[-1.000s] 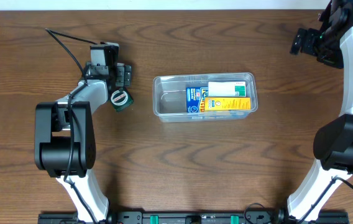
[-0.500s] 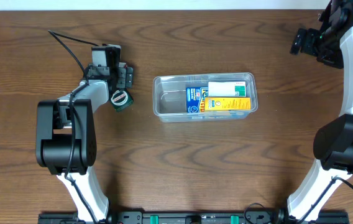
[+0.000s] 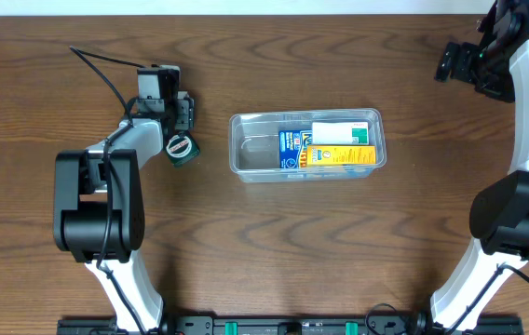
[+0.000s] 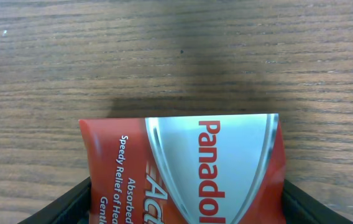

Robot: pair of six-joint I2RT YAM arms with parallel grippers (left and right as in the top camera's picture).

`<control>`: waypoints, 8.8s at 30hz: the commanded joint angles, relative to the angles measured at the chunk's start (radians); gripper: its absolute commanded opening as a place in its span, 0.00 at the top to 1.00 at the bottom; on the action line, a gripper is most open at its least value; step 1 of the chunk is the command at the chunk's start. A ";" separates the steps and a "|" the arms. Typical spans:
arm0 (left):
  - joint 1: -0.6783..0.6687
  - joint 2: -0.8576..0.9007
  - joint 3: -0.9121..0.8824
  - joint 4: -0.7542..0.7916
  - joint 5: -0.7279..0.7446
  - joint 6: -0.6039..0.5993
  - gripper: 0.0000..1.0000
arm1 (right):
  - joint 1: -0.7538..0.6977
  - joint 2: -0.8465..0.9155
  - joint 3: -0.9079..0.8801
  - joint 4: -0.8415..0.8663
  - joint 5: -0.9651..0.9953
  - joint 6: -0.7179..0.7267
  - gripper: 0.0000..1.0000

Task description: Pack container

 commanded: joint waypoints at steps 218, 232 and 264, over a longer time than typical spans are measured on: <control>-0.576 0.066 0.450 -0.991 0.057 -0.429 0.94 | -0.003 -0.002 0.015 -0.001 -0.007 0.011 0.01; -0.590 0.067 0.392 -0.929 0.057 -0.439 0.94 | -0.003 -0.002 0.015 -0.001 -0.007 0.011 0.01; -0.497 -0.146 0.462 -1.033 -0.020 -0.423 0.94 | -0.003 -0.002 0.015 -0.001 -0.007 0.011 0.01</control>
